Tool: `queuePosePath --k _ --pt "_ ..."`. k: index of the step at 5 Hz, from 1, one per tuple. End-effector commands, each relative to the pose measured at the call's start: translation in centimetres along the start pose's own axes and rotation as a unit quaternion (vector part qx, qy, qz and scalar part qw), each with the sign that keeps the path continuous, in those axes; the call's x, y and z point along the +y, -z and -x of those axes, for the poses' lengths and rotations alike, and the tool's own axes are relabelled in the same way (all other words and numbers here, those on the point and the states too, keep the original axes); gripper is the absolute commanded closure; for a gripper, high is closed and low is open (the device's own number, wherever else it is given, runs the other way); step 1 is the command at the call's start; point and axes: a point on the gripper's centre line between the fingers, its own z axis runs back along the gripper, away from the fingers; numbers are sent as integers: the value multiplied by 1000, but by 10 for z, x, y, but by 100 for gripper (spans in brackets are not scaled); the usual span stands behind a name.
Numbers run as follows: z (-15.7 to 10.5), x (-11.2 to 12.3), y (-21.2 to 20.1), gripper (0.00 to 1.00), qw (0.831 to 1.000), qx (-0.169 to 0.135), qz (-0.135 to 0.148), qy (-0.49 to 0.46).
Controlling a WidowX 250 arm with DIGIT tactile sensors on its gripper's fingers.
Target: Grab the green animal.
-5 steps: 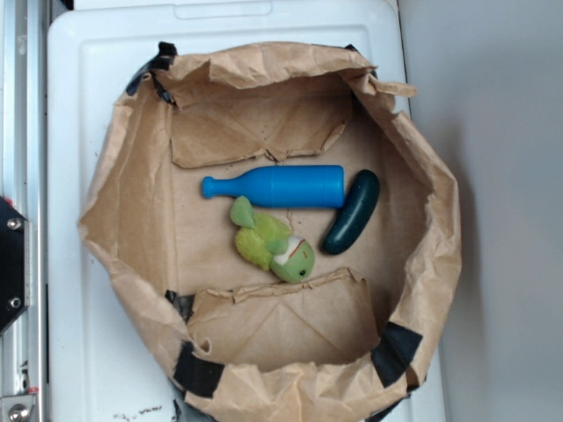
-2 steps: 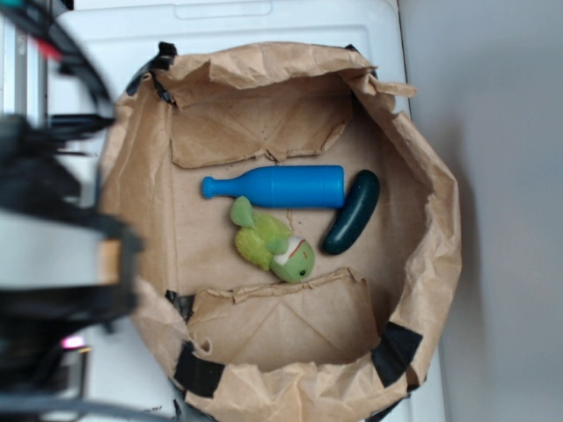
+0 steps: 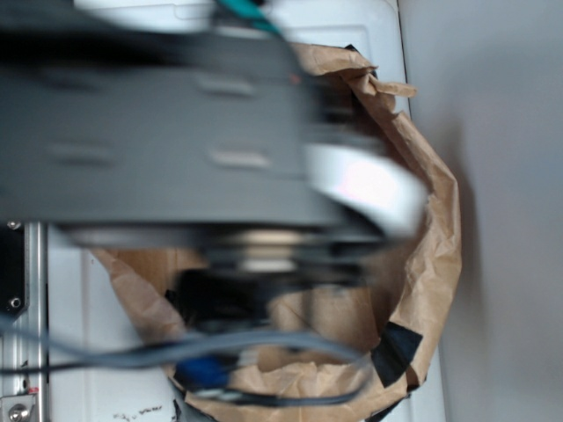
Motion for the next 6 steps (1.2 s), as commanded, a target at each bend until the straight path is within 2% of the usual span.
queuePosePath --k 1,4,5,6 --pt "-5 4 -13 0 1000 -25 -6 -7" --pt "-5 4 -13 0 1000 -25 -6 -7" --pt "-11 21 4 0 998 -40 12 39" --pt "-7 30 11 0 996 -49 29 72"
